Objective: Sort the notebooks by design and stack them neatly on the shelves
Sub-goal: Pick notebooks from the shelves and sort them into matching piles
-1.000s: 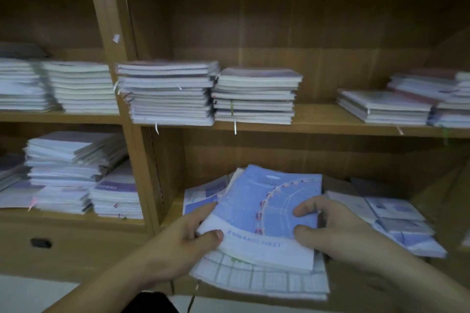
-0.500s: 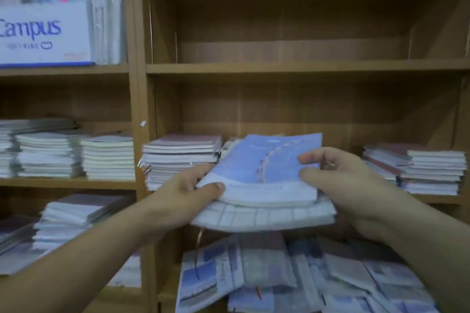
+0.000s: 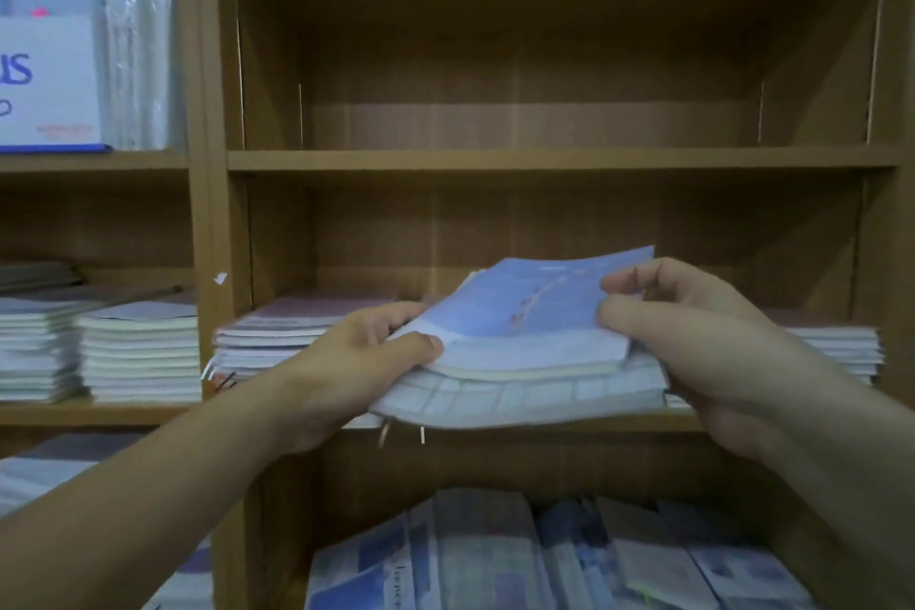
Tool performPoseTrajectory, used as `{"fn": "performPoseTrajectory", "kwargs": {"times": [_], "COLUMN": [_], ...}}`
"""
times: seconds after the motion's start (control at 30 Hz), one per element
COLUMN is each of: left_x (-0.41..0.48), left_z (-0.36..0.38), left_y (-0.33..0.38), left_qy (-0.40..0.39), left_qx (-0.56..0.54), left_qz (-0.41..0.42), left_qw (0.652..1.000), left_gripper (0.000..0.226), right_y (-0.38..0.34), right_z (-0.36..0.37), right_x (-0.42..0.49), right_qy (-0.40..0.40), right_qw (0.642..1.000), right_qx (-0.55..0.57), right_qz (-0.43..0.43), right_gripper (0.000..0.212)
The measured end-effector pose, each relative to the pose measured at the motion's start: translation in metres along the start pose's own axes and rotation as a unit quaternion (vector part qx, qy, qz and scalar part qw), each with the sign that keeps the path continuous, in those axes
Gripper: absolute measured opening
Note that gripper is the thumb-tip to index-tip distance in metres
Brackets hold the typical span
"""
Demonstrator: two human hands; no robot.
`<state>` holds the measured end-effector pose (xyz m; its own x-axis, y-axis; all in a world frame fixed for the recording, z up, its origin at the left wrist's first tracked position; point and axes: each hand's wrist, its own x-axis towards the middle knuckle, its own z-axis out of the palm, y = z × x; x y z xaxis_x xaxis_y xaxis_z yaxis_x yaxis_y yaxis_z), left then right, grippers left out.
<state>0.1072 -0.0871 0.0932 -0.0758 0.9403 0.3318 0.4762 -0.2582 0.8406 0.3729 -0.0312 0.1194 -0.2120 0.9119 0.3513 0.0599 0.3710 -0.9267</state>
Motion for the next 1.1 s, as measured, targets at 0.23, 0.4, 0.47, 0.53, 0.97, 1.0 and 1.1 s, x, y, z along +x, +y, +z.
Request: {"fn": "performPoseTrajectory", "kwargs": {"times": [0.23, 0.4, 0.47, 0.53, 0.97, 1.0, 1.1], "left_x": [0.042, 0.083, 0.107, 0.125, 0.124, 0.122, 0.123], "left_z": [-0.009, -0.027, -0.036, -0.043, -0.033, -0.035, -0.035], "left_y": [0.011, -0.002, -0.009, -0.017, -0.050, -0.053, -0.061], "left_qy": [0.096, 0.165, 0.197, 0.230, 0.042, 0.035, 0.072], "left_qx": [0.009, 0.042, 0.037, 0.043, 0.500, 0.516, 0.535], "left_qz": [0.002, -0.028, -0.043, -0.054, 0.055, 0.064, 0.057], "left_qw": [0.995, 0.985, 0.979, 0.971, 0.863, 0.853, 0.840], "left_gripper": [0.021, 0.019, 0.029, 0.030, 0.087, 0.085, 0.074], "right_y": [0.001, 0.011, 0.015, 0.023, 0.078, 0.079, 0.086], "right_z": [0.018, 0.049, 0.062, 0.070, 0.067, 0.067, 0.075], "right_x": [0.063, 0.119, 0.140, 0.155, 0.161, 0.160, 0.161], "right_qy": [-0.003, -0.019, -0.012, -0.007, -0.122, -0.126, -0.076], "right_qw": [1.000, 0.997, 0.995, 0.994, 0.955, 0.955, 0.960], "right_qx": [0.000, 0.060, 0.094, 0.109, -0.268, -0.264, -0.264], "right_qz": [0.012, 0.038, 0.038, 0.029, -0.039, -0.042, -0.052], "right_gripper": [0.022, 0.030, 0.031, 0.031, 0.095, 0.096, 0.087]}}
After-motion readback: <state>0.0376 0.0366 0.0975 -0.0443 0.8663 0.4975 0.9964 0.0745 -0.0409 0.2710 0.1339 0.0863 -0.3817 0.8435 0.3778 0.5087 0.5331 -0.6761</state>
